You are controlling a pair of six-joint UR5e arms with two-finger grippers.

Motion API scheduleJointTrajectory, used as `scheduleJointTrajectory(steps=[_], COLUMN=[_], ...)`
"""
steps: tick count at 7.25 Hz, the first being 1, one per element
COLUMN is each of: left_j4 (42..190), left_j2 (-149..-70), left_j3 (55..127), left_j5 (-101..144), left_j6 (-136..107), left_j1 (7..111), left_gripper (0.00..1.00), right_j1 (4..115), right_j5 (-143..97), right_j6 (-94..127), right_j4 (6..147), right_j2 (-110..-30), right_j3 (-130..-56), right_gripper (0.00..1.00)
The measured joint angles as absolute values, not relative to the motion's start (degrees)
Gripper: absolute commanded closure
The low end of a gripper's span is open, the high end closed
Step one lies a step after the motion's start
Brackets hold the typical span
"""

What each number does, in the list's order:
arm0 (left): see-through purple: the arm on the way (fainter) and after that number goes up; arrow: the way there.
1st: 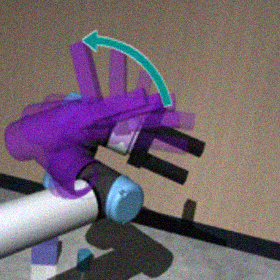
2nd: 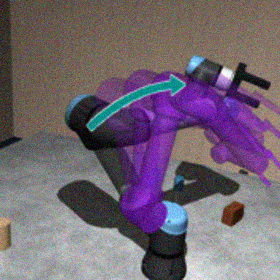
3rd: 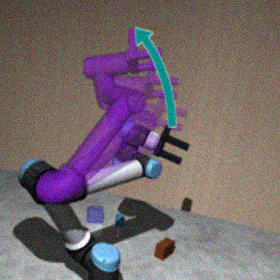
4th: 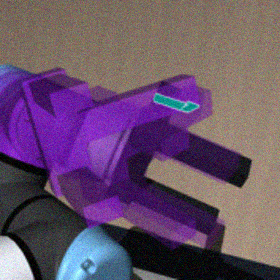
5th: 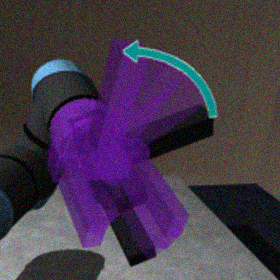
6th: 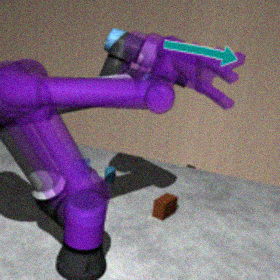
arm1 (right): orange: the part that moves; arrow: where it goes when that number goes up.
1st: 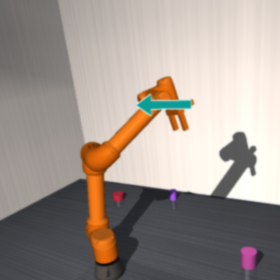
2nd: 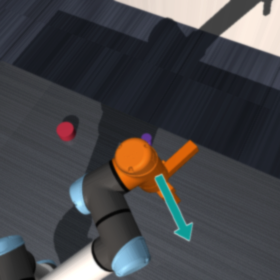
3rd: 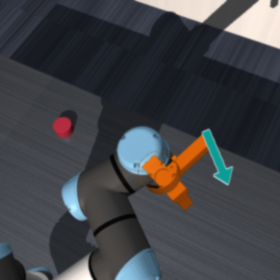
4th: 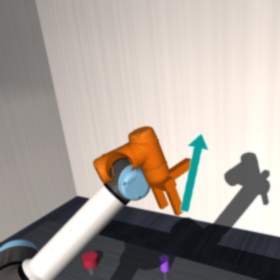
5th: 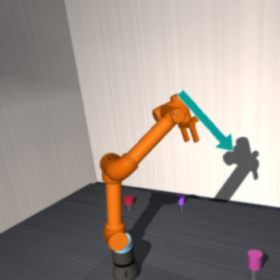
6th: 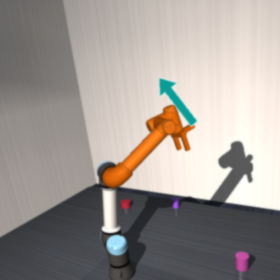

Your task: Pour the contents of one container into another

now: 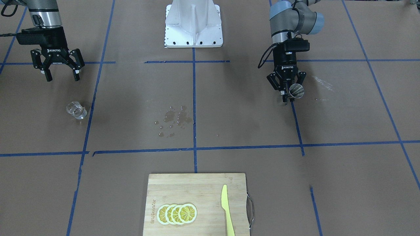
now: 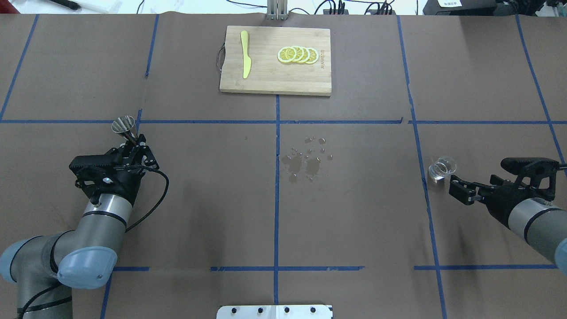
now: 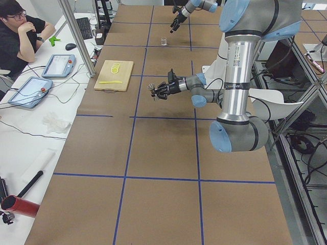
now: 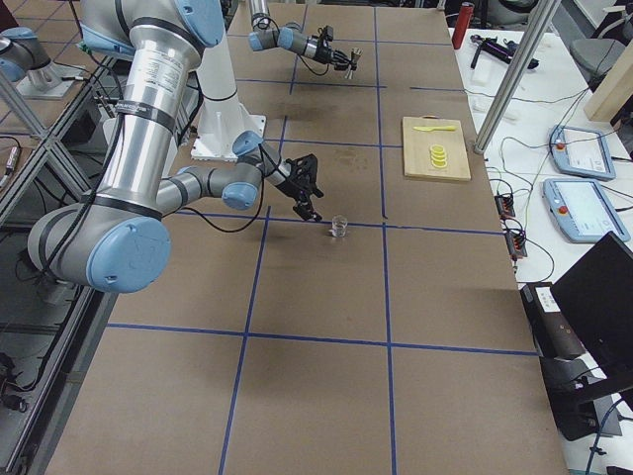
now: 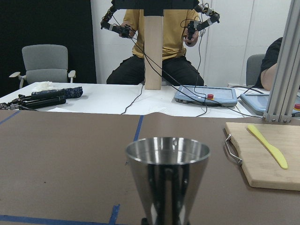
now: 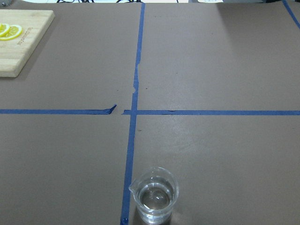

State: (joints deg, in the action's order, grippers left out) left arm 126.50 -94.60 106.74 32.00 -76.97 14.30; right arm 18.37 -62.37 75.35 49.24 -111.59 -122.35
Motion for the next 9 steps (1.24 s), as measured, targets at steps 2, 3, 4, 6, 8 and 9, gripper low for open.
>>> scheduleJointTrajectory(steps=[2, 3, 4, 6, 8, 9], left_j4=[127.72, 127.83, 127.89, 128.01, 128.46, 129.39], left_j2=[-94.61, -94.68, -94.72, -94.77, -94.77, -94.76], left_j3=[106.21, 105.85, 105.41, 104.32, 103.41, 102.80], left_j5=[31.99, 32.01, 32.05, 32.08, 32.10, 32.14], left_j6=[-75.98, -75.92, -75.94, -76.21, -76.39, -76.39], left_j1=[14.27, 14.25, 14.24, 14.27, 14.30, 14.32], left_gripper=[1.00, 1.00, 1.00, 1.00, 1.00, 1.00], right_j1=[16.24, 15.45, 14.37, 13.08, 12.83, 12.79], right_j5=[-56.63, -54.57, -51.50, -47.71, -45.63, -45.22], right_j6=[73.82, 72.34, 69.95, 67.18, 64.95, 64.29], right_j4=[45.89, 42.09, 37.15, 33.06, 32.35, 32.21], right_j2=[-111.37, -110.89, -108.75, -104.51, -103.52, -103.07], right_j3=[-119.09, -116.59, -112.16, -106.06, -104.06, -103.03], right_gripper=[0.00, 0.00, 0.00, 0.00, 0.00, 0.00])
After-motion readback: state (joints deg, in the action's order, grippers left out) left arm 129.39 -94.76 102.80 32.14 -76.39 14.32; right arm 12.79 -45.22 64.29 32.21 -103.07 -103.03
